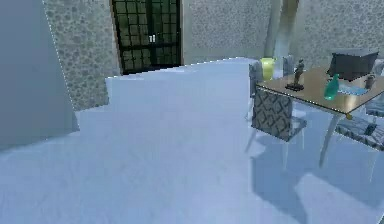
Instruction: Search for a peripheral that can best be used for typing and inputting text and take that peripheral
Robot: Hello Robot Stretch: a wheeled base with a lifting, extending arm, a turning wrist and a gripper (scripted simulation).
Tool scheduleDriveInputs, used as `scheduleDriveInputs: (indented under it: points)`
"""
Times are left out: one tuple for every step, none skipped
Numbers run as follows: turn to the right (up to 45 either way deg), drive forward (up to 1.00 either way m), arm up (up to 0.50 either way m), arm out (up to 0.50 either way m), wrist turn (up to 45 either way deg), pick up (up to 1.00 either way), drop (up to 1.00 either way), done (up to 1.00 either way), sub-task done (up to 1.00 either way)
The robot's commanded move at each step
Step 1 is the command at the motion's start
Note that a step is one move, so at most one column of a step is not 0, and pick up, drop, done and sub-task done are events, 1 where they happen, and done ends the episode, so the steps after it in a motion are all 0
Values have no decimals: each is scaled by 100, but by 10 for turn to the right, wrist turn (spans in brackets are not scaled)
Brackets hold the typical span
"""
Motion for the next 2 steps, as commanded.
scheduleDriveInputs:
  points:
    - [0, 85, 0, 0, 0, 0, 0, 0, 0]
    - [450, 0, 0, 0, 0, 0, 0, 0, 0]
